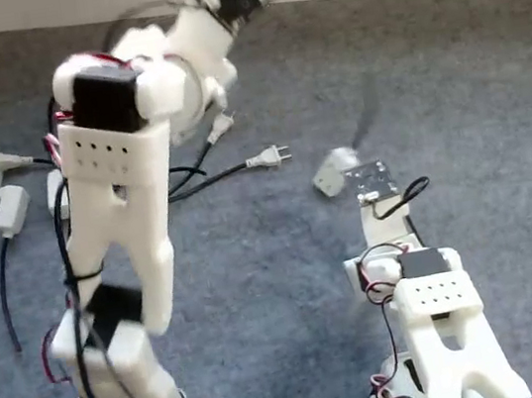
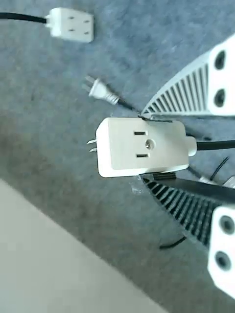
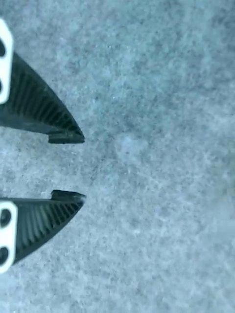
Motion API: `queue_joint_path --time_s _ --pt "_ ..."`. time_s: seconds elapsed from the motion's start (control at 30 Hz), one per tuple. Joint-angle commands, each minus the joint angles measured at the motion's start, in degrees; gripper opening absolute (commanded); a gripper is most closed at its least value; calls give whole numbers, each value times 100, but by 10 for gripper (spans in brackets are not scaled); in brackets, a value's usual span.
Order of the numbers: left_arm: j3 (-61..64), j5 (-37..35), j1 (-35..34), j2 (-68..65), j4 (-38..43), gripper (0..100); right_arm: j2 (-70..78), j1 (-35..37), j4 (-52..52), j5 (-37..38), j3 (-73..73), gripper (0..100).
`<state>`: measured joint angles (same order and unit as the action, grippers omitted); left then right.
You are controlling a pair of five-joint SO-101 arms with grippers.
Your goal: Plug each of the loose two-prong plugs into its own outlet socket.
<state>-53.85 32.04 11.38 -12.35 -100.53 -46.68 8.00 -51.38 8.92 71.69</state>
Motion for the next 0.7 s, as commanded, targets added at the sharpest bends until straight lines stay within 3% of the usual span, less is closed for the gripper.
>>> queue_joint_path --time_s 0.0,0.1,0.2,0.27,0.4,0.57,0.67 --pt "2941 -44 207 1393 -35 5 -145 -673 -4 281 -40 162" --pt "4462 308 453 1912 -35 5 -154 -1262 -4 316 -31 162" --pt "5982 1037 796 2229 88 5 -154 -1402 -215 325 154 162" --pt "7073 1451 1051 2360 536 5 -154 -1402 -207 325 277 162" --pt "8760 1547 1376 2457 1767 5 -154 -1393 -189 308 365 162" --pt "9490 1512 1640 2457 2382 26 -154 -1393 242 299 593 162" --pt "9446 1512 1516 2466 2400 166 -154 -1226 312 308 681 162"
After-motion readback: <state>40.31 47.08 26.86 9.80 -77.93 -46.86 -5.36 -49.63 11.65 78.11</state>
